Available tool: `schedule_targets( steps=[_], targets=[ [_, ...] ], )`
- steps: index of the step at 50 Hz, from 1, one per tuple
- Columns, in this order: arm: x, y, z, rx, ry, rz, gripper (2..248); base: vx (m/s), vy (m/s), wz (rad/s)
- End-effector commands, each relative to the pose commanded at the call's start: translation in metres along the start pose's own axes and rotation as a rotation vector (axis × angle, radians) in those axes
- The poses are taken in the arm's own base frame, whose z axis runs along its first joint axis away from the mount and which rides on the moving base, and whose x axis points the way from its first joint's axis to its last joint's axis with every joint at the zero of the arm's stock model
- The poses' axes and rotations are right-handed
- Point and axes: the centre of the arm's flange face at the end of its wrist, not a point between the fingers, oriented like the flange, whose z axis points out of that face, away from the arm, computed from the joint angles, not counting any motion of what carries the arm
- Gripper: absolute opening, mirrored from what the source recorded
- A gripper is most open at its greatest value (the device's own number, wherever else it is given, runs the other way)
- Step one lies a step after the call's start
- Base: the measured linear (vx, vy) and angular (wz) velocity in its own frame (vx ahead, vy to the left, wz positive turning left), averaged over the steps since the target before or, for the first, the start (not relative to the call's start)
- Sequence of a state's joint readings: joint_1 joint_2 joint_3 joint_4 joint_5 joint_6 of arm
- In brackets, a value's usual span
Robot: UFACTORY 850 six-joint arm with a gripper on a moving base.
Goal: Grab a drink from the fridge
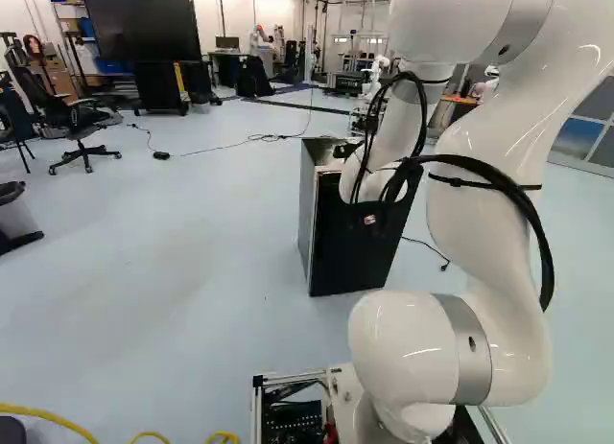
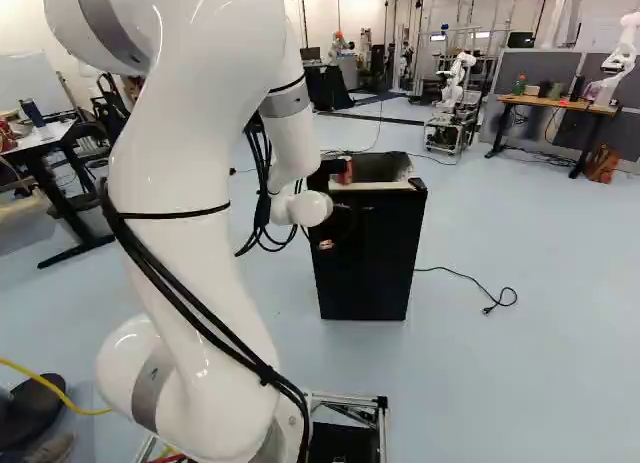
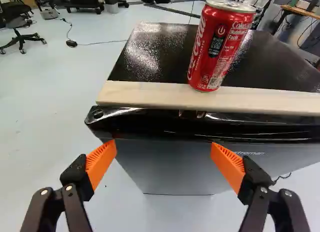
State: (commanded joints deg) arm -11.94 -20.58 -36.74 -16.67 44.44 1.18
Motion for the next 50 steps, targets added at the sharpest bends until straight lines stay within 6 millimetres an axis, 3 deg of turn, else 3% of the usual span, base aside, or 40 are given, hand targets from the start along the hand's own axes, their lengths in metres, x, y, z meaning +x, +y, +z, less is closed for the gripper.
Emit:
schedule_targets(
  steps=[26,50],
  targets=[
    [-0.013,-0.023,-0.034,0.028,-0.003,-0.009,247,0.000,0.000,0.000],
    [-0.007,-0.039,-0.068,0.007,0.206,0.029,247,0.000,0.000,0.000]
  ],
)
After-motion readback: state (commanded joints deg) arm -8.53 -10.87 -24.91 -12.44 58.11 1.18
